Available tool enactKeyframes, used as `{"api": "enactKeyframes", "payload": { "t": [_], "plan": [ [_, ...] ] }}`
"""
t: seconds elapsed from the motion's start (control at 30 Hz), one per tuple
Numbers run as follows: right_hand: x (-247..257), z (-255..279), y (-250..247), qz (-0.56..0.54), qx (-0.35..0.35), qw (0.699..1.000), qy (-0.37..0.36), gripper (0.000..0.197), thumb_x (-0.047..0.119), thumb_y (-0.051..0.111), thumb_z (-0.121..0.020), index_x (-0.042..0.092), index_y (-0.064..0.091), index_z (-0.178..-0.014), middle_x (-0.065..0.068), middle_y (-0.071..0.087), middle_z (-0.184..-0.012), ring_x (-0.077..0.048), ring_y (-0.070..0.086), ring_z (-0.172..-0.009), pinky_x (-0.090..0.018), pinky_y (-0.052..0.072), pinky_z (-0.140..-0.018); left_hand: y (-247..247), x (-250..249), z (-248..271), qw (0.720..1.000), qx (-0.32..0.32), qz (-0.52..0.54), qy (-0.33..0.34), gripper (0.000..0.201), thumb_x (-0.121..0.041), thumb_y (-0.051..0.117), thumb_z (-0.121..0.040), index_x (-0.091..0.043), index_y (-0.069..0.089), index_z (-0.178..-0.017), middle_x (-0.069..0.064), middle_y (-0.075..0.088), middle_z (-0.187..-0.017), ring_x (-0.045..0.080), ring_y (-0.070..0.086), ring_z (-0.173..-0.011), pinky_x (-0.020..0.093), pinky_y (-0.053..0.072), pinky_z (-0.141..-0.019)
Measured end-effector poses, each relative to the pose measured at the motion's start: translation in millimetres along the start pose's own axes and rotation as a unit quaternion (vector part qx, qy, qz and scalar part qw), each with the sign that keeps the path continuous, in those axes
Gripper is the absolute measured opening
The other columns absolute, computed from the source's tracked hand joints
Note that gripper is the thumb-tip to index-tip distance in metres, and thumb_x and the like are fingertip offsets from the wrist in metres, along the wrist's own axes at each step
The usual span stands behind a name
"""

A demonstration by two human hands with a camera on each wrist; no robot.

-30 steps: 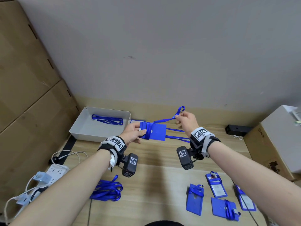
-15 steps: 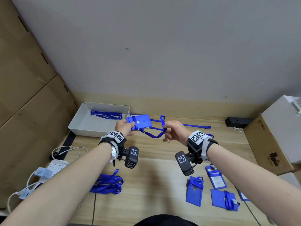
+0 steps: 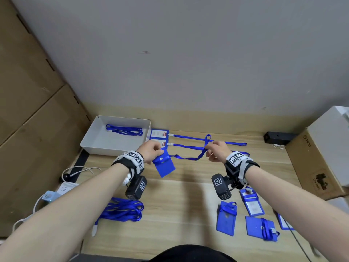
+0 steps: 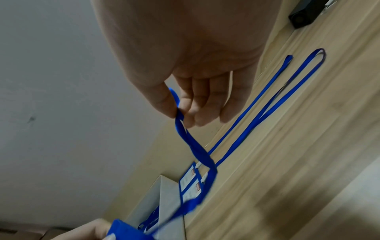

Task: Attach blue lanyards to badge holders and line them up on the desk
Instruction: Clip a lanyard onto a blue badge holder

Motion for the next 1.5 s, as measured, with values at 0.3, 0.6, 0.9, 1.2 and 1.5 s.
{"api": "enactKeyframes", "payload": {
  "t": [0.3,0.6,0.9,1.2,1.5],
  "plan": [
    [-79.8,-9.0,-13.3,0.063,0.027,0.995,0.069,0.016,0.017,0.055,-0.093,0.006,0.065,-0.086,-0.008,0.064,-0.068,-0.02,0.055,-0.053,-0.029,0.047,-0.061,29.2,17.3,-4.3,0.994,-0.076,-0.064,-0.036,0.017,-0.021,0.062,-0.091,-0.006,0.066,-0.085,0.009,0.069,-0.087,0.026,0.063,-0.086,0.035,0.049,-0.074],
    [-190.4,-29.9,-38.2,0.097,-0.004,0.984,0.152,0.024,0.021,0.061,-0.086,-0.001,0.07,-0.085,-0.014,0.067,-0.07,-0.025,0.054,-0.053,-0.027,0.042,-0.053,100.8,28.6,11.1,0.974,0.019,0.212,-0.075,0.007,-0.01,0.053,-0.099,-0.009,0.059,-0.102,0.005,0.06,-0.087,0.013,0.059,-0.069,0.02,0.053,-0.048],
    [-172.4,-57.5,-19.5,0.047,-0.054,0.996,0.051,0.037,0.024,0.067,-0.078,0.024,0.061,-0.115,0.002,0.067,-0.083,-0.026,0.07,-0.076,-0.041,0.058,-0.08,149.8,25.9,24.1,0.979,0.138,0.126,-0.083,0.027,0.013,0.062,-0.084,-0.003,0.067,-0.106,0.007,0.068,-0.098,0.008,0.062,-0.058,0.022,0.053,-0.057],
    [-153.1,-35.3,102.5,0.296,0.205,0.925,-0.122,0.039,0.014,0.059,-0.079,0.031,0.068,-0.114,0.011,0.066,-0.094,-0.014,0.062,-0.091,-0.032,0.052,-0.085,162.3,49.9,42.6,0.971,0.183,0.108,-0.106,0.04,0.016,0.061,-0.082,-0.003,0.069,-0.117,0.004,0.071,-0.107,0.012,0.065,-0.091,0.019,0.053,-0.081],
    [-165.8,-56.7,103.9,0.394,0.163,0.898,-0.11,0.013,0.037,0.067,-0.081,0.024,0.068,-0.08,0.004,0.069,-0.081,-0.022,0.064,-0.08,-0.029,0.047,-0.063,159.7,68.6,43.5,0.978,0.117,0.119,-0.125,0.039,0.008,0.061,-0.09,-0.001,0.061,-0.127,0.004,0.065,-0.117,0.005,0.059,-0.098,0.004,0.045,-0.079]
  ]
}}
Point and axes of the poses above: each hand's wrist, its own z-axis away from the middle knuckle, its own y-axis out of the palm, x = y × z, the point moved 6 cm from there along -z, towards the middle knuckle
